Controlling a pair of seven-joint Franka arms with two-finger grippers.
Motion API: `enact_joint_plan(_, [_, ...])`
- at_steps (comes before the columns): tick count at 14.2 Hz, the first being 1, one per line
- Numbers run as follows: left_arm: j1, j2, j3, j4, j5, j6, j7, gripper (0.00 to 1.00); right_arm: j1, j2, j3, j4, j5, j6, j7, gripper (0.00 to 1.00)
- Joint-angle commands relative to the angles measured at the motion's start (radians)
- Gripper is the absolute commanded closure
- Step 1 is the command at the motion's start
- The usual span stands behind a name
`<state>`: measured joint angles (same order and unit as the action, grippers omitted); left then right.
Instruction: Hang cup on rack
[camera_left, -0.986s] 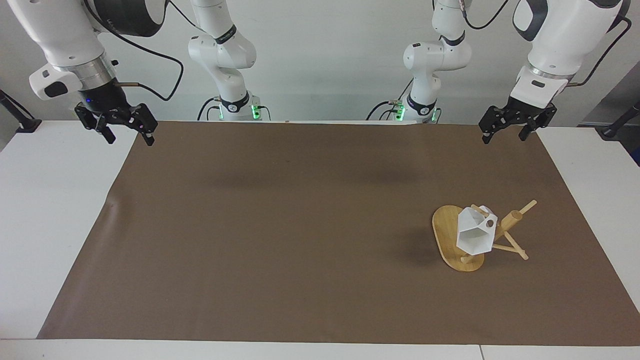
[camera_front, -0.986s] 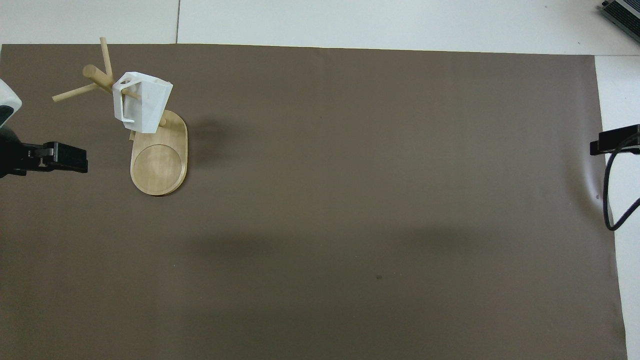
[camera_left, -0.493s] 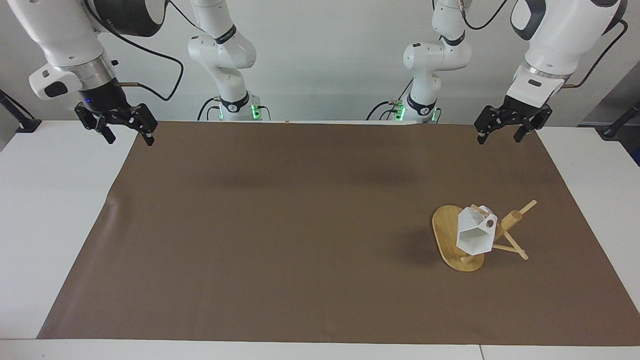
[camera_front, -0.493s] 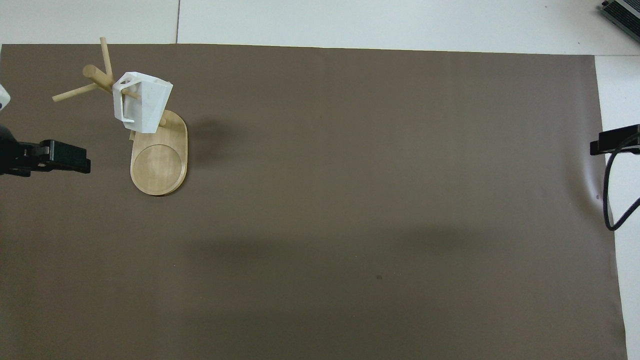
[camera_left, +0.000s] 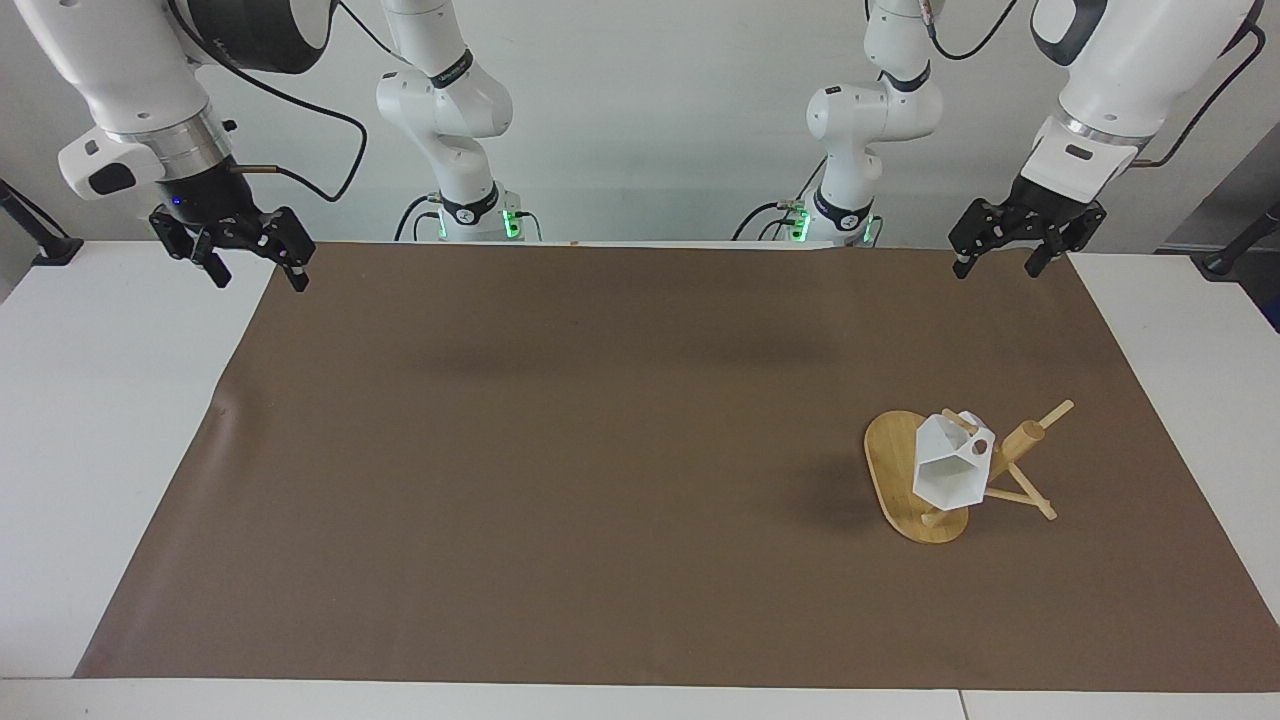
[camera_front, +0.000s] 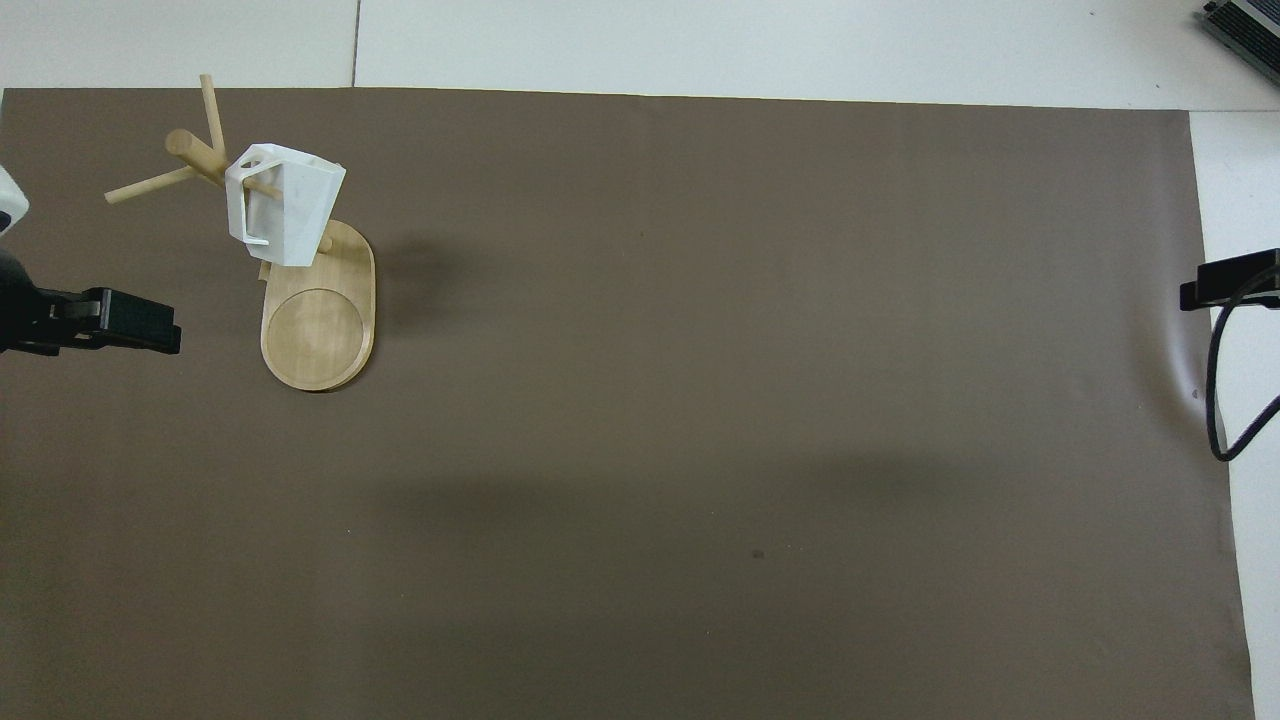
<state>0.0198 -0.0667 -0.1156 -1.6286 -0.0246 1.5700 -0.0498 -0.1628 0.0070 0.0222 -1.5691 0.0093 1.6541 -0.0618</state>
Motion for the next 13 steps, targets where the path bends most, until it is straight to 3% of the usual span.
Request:
enact_joint_plan(1, [0.006,0.004,-0.007,0.012,0.003,-0.009,0.018,0.0,-0.003,-0.024,0.007,-0.022,-0.017,-0.011,0.019,0.0])
enact_joint_plan(13, [-0.001,-0.01,-0.013,-0.017,0.003,0.001,0.022,0.0,-0.003,-0.024,0.007,-0.022,-0.017,-0.011,0.019,0.0])
